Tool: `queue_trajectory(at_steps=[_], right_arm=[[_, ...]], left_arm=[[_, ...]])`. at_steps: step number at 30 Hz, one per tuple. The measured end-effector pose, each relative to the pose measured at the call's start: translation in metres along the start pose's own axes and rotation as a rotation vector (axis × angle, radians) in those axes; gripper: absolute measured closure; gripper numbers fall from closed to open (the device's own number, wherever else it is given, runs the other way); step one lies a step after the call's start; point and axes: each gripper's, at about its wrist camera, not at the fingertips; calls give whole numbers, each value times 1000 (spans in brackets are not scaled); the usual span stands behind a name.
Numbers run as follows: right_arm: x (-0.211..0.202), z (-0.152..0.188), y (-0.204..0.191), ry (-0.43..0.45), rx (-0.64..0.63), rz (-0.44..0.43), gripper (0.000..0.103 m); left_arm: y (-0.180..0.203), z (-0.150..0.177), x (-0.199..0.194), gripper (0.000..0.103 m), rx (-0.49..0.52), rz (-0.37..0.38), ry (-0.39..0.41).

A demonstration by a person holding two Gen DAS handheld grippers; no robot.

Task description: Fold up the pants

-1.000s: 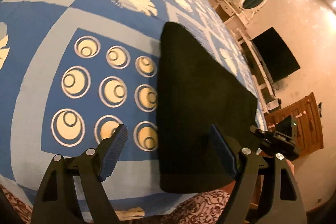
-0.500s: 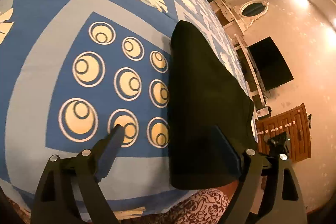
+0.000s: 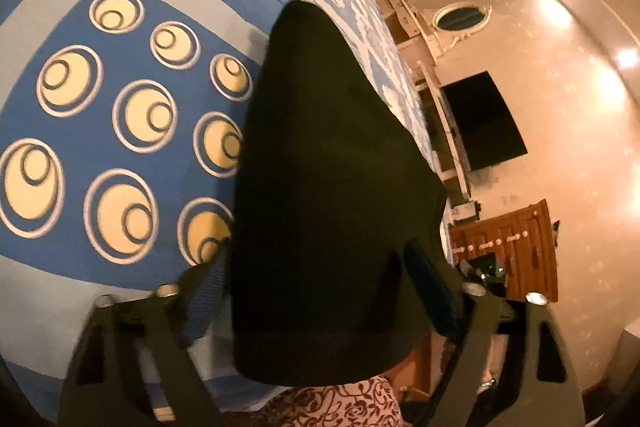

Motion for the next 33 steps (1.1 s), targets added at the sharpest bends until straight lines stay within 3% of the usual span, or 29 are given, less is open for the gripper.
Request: queue_trajectory(at_steps=[1, 4, 10, 25, 29, 31, 33], right_arm=[[0, 1, -1, -1, -14, 21, 29], [5, 4, -1, -19, -57, 84, 50], [15, 6, -11, -11, -90, 91, 57], [121, 4, -46, -176, -154, 31, 58], [129, 2, -45, -214, -162, 59, 46], [124, 1, -48, -222, -165, 56, 34], [112, -4, -50, -203, -152, 32, 23]], left_arm=[[2, 1, 2, 37, 12, -30, 2], [0, 3, 1, 47, 13, -54, 13], [7, -2, -13, 61, 31, -116, 69], [-56, -11, -83, 64, -50, -227, 183], [-76, -12, -86, 52, -104, -165, 128], [-81, -17, -96, 48, -95, -168, 141], [-82, -25, -111, 33, -46, -168, 187]])
Point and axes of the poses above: each gripper's, at about its wrist camera, not at the fingertips, and x roughly the way its jaws point, y to its right, z to its underside, and after that the axes turned 12 degrees about -z, right-handed
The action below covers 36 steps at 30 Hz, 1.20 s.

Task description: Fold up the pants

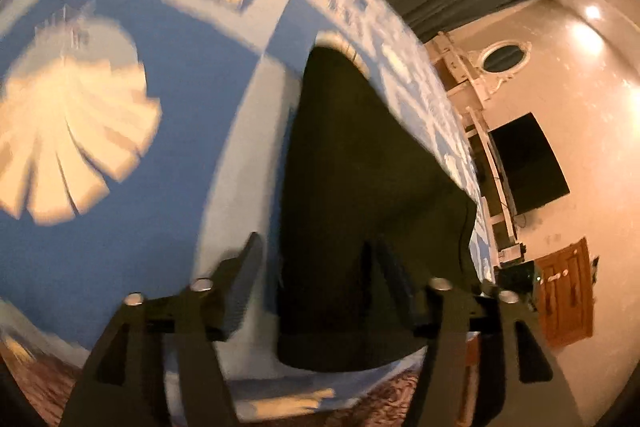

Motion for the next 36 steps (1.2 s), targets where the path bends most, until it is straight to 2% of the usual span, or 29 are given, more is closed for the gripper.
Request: queue_trajectory(at_steps=[4, 5, 9, 12, 17, 18, 19, 20, 21, 22, 24, 27, 36], right_arm=[[-14, -22, 6, 68, 30, -22, 18], [-13, -31, 9, 80, 45, -37, 18], [6, -66, 26, 114, 131, -112, 17], [24, -86, 34, 93, 146, -97, 17], [45, -100, 31, 48, 116, -67, 18], [48, -101, 29, 36, 99, -54, 26], [50, -100, 28, 25, 79, -33, 40], [51, -99, 29, 13, 66, -2, 47], [52, -98, 33, 9, 66, 9, 53], [51, -96, 36, 20, 69, 1, 57], [48, -93, 38, 36, 69, -11, 59], [49, -90, 36, 55, 58, -10, 60], [58, -99, 32, 72, 48, -14, 61]], left_arm=[[2, -25, 5, 29, 33, 47, 14], [4, -32, 14, 29, 40, 66, -6], [9, -54, 52, 29, 41, 58, -64], [13, -69, 75, 29, 57, 52, -82], [10, -89, 96, 29, 39, 89, -108], [11, -91, 99, 32, 40, 94, -118], [12, -93, 100, 40, 50, 87, -118], [11, -93, 101, 57, 69, 69, -123], [13, -91, 104, 63, 87, 55, -138], [12, -92, 104, 64, 93, 52, -132], [13, -89, 102, 70, 97, 51, -121], [14, -89, 97, 73, 107, 43, -104], [31, -100, 101, 74, 208, -55, -51]])
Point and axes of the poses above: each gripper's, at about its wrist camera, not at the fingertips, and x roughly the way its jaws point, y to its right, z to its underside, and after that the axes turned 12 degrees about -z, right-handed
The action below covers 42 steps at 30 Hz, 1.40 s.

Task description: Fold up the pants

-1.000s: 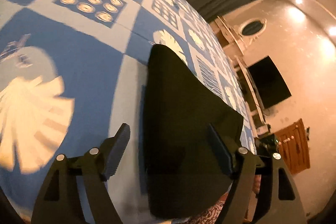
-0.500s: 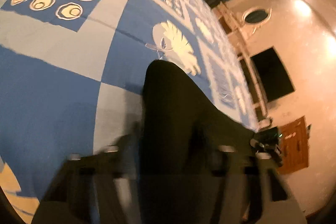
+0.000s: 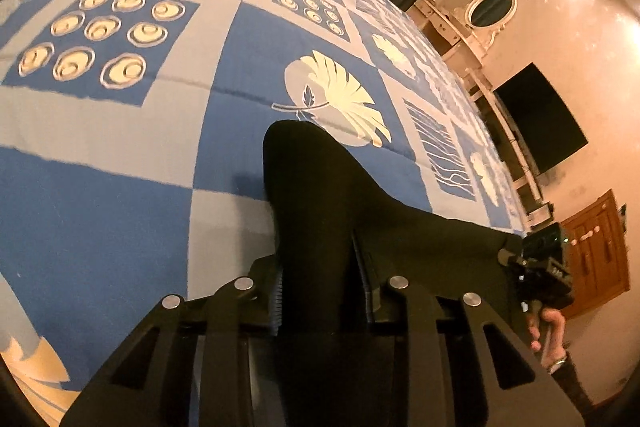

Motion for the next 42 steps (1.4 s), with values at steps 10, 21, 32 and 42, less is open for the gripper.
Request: queue_trajectory(at_steps=[10, 21, 32, 42], right_arm=[[16, -7, -4, 1, -1, -2, 61], [30, -14, -8, 2, 2, -4, 61], [51, -20, -11, 13, 9, -6, 60], [58, -27, -11, 19, 12, -10, 60]], left_arm=[[-11, -15, -2, 74, 8, -50, 27], [-26, -34, 1, 74, 4, -64, 41], [-34, -45, 4, 74, 2, -64, 48], [-37, -48, 6, 74, -1, -60, 51]])
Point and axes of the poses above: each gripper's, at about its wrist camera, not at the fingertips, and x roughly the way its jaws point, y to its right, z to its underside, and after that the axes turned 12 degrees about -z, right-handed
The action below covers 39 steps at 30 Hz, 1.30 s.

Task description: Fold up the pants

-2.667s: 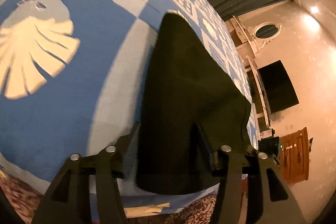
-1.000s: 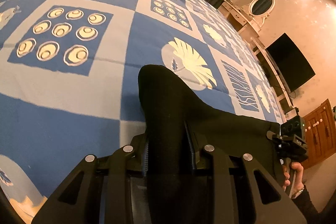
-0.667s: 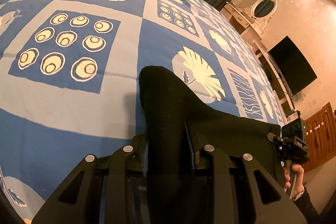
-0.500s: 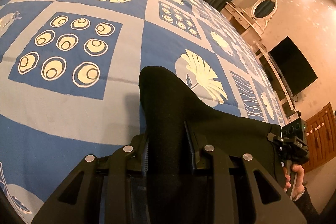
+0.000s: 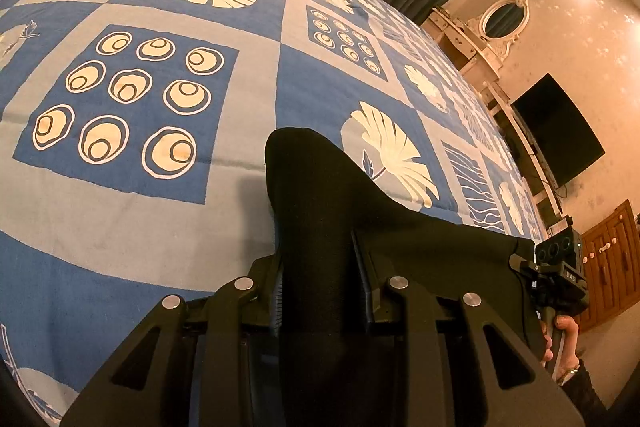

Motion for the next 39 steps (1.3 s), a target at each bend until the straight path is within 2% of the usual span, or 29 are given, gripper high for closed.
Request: queue_trajectory(at_steps=[8, 34, 39], right_arm=[[3, 0, 2, 3, 2, -5, 60], [24, -33, 7, 30, 10, -24, 61], [30, -41, 10, 26, 16, -31, 61]], left_arm=[[-2, -4, 2, 74, 3, -3, 5], [-7, -36, 27, 74, -16, 0, 1], [-12, -38, 32, 69, -34, 22, -6]])
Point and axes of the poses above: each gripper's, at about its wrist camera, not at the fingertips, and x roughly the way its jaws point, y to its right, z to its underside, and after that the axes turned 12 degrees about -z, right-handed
